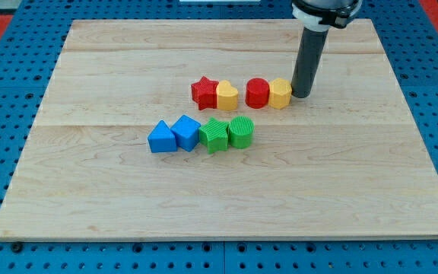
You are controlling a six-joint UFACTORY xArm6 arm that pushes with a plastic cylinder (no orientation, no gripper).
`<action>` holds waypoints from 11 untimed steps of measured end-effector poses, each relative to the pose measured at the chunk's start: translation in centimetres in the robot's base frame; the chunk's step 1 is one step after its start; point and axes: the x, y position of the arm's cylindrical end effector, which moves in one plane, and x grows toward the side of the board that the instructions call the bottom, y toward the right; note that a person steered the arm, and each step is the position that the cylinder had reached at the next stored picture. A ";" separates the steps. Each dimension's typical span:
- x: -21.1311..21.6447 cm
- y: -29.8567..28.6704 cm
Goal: Place your arm above the green circle
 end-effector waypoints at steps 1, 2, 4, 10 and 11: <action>0.2 -1.1; 0.2 -2.1; 0.2 0.5; 4.5 -6.1; 4.5 -7.4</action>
